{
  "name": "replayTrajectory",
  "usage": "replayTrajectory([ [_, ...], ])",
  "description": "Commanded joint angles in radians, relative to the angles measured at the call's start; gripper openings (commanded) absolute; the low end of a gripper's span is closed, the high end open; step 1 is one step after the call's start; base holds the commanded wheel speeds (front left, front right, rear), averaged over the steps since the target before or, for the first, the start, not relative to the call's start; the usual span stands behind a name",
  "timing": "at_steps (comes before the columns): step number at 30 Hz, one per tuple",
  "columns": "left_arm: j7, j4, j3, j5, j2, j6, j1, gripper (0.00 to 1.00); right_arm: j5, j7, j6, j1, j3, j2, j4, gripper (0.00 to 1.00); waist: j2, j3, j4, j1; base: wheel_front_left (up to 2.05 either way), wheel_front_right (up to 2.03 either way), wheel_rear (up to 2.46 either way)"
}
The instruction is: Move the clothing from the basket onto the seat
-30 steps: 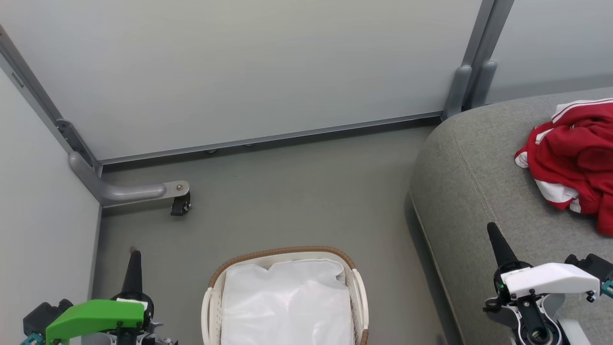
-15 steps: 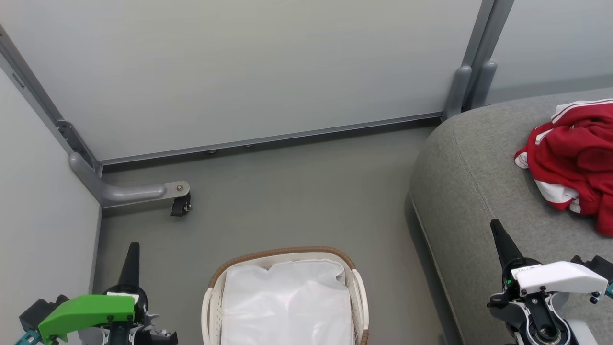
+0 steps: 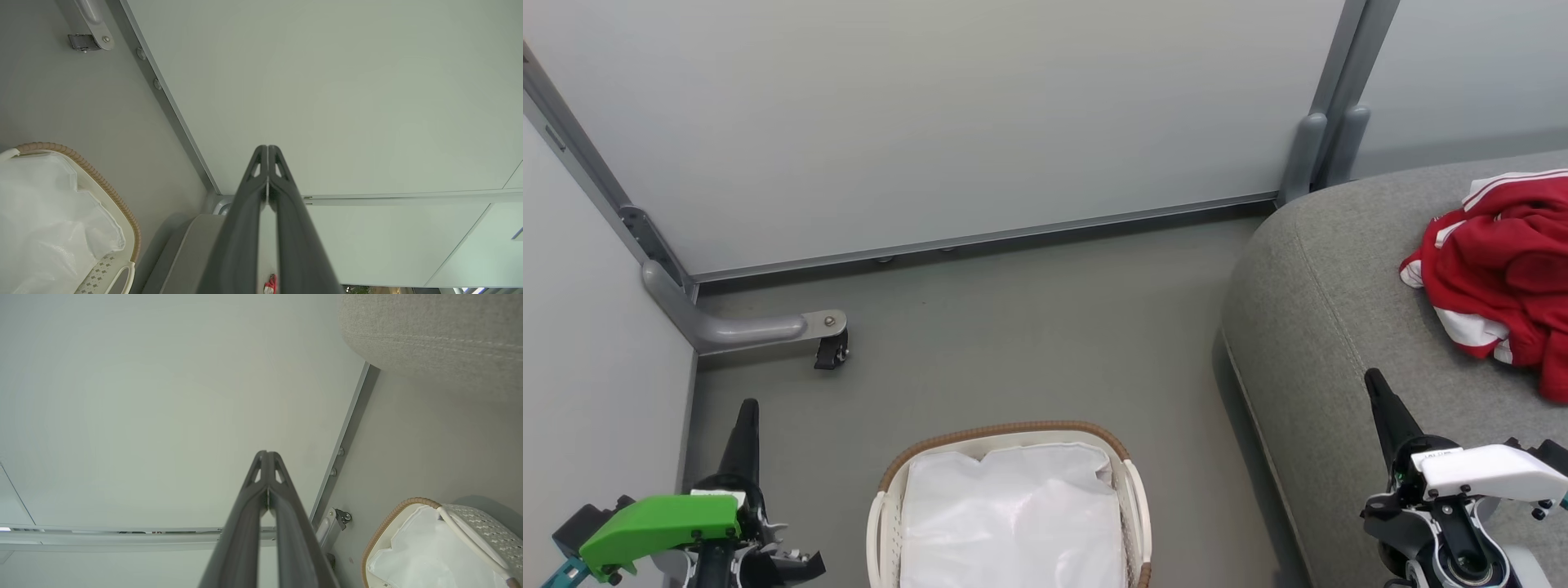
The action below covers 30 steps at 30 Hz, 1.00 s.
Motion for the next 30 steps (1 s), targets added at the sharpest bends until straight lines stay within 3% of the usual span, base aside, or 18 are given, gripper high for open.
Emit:
replayTrajectory([
  [1,0.007,-0.008,0.006,-0.019,0.008,-0.007,-0.023,0.0,0.02,0.008,0.0,0.007,-0.006,-0.006,-0.009,0.0,0.0,0.0,0.0,0.0,0.0,0.0,0.0],
  [19,0.04,-0.028,0.015,-0.129,0.008,-0.009,-0.031,0.0,0.135,0.038,0.0,0.012,-0.023,-0.007,-0.026,0.0,0.0,-0.003,0.0,0.0,0.0,0.0,0.0],
  [30,0.04,-0.027,0.015,-0.126,0.008,-0.009,-0.028,0.0,0.132,0.038,0.0,0.012,-0.023,-0.006,-0.025,0.0,0.0,-0.003,0.0,0.0,0.0,0.0,0.0],
])
